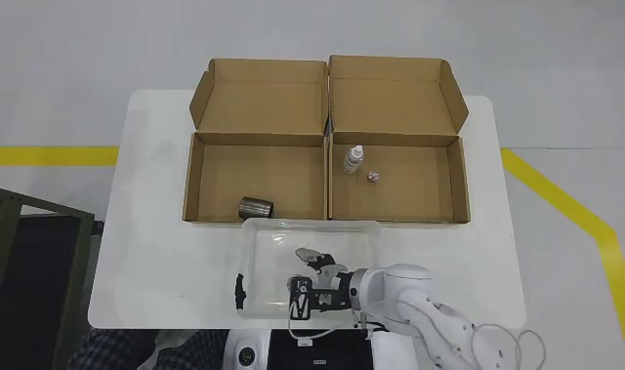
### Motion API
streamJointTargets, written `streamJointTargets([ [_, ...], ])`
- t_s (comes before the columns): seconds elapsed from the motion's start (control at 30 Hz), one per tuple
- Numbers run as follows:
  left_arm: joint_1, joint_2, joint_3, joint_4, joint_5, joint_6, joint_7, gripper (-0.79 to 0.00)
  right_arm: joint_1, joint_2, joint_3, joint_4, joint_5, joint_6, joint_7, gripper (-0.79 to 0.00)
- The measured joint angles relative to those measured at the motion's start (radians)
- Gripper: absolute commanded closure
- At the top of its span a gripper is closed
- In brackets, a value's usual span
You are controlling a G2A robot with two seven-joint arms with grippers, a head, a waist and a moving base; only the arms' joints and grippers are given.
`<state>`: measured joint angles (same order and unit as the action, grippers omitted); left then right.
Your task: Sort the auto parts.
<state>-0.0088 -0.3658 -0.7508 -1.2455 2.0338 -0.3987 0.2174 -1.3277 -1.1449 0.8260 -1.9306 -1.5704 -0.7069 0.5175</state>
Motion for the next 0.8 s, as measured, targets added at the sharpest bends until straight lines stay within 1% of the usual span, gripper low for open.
streamJointTargets([
  [0.07, 0.0, 0.0, 0.0, 0.0, 0.0, 0.0, 0.0, -0.785, 0.013, -0.004, -0.015, 0.015, -0.004, 0.002, 0.009, -0.619],
  [0.17, 0.0, 0.0, 0.0, 0.0, 0.0, 0.0, 0.0, -0.785, 0.035, -0.011, -0.037, 0.039, 0.002, 0.003, 0.021, -0.548],
  [0.2, 0.0, 0.0, 0.0, 0.0, 0.0, 0.0, 0.0, -0.785, 0.04, -0.014, -0.043, 0.046, 0.006, 0.004, 0.024, -0.496],
  [0.23, 0.0, 0.0, 0.0, 0.0, 0.0, 0.0, 0.0, -0.785, 0.047, -0.016, -0.05, 0.053, 0.011, 0.006, 0.028, -0.422],
  [0.37, 0.0, 0.0, 0.0, 0.0, 0.0, 0.0, 0.0, -0.785, 0.063, -0.023, -0.069, 0.07, 0.02, 0.005, 0.044, -0.329],
  [0.43, 0.0, 0.0, 0.0, 0.0, 0.0, 0.0, 0.0, -0.785, 0.069, -0.025, -0.075, 0.075, 0.024, 0.005, 0.049, -0.243],
  [0.5, 0.0, 0.0, 0.0, 0.0, 0.0, 0.0, 0.0, -0.785, 0.073, -0.026, -0.079, 0.079, 0.031, 0.003, 0.051, -0.132],
  [0.53, 0.0, 0.0, 0.0, 0.0, 0.0, 0.0, 0.0, -0.785, 0.075, -0.027, -0.079, 0.081, 0.038, 0.001, 0.051, -0.009],
  [0.57, 0.0, 0.0, 0.0, 0.0, 0.0, 0.0, 0.0, -0.785, 0.075, -0.027, -0.079, 0.081, 0.043, -0.001, 0.051, 0.0],
  [0.8, 0.0, 0.0, 0.0, 0.0, 0.0, 0.0, 0.0, -0.785, 0.074, -0.025, -0.057, 0.066, 0.113, -0.02, 0.038, 0.0],
])
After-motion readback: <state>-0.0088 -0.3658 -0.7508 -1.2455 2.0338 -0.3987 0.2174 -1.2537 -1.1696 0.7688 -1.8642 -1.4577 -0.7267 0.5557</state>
